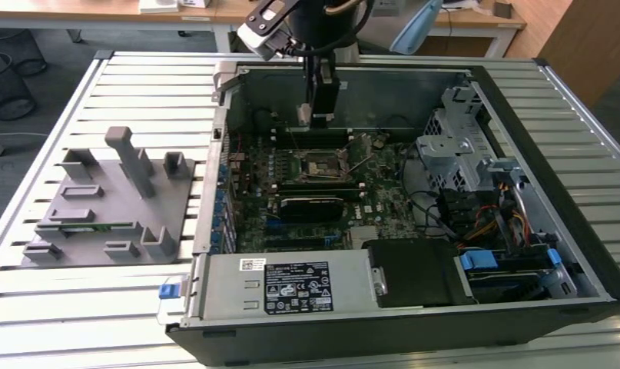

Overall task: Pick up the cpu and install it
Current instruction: 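Place the cpu into insertion slot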

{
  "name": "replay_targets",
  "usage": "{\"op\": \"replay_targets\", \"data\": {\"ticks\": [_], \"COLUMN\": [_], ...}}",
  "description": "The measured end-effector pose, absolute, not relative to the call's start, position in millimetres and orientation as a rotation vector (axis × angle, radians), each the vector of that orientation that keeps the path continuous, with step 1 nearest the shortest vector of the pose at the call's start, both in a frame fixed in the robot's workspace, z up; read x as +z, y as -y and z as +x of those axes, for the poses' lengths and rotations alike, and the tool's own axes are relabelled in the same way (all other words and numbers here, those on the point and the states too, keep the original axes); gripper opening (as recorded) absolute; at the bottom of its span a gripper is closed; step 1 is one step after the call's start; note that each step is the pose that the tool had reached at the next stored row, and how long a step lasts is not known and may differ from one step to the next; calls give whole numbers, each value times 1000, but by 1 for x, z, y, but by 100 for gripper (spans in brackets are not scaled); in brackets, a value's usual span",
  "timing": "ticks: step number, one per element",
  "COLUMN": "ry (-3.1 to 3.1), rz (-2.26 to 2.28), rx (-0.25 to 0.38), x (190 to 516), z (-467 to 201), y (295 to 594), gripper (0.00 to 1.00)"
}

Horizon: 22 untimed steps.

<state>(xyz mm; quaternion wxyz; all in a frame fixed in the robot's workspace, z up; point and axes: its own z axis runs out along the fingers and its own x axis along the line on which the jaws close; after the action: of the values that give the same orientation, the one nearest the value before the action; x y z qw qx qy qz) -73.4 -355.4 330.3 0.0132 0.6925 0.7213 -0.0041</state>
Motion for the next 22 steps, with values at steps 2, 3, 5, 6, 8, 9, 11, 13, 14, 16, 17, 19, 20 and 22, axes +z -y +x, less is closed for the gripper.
{"op": "replay_targets", "data": {"ticks": [2, 3, 5, 6, 8, 9, 11, 13, 14, 16, 17, 19, 20, 22], "ry": [-2247, -2247, -2247, -2247, -2247, -2247, -2247, -2247, -2247, -2247, -2247, -2247, -2247, -2247], "rz": [2158, 2158, 2158, 2158, 2158, 2158, 2158, 2158, 2158, 2158, 2158, 2158, 2158, 2158], "rx": [-13, -13, -13, -13, -13, -13, -13, -13, -13, -13, -13, -13, -13, -13], "x": [329, 328, 325, 323, 320, 318, 314, 311, 309, 306, 304, 302, 301, 299], "z": [-73, -72, -71, -71, -70, -69, -68, -67, -67, -66, -66, -65, -65, -63], "y": [355, 354, 354, 354, 353, 353, 353, 353, 353, 353, 353, 353, 353, 353], "gripper": [54, 54, 54, 54, 54, 54, 54, 54, 54, 54, 54, 54, 54, 54]}}
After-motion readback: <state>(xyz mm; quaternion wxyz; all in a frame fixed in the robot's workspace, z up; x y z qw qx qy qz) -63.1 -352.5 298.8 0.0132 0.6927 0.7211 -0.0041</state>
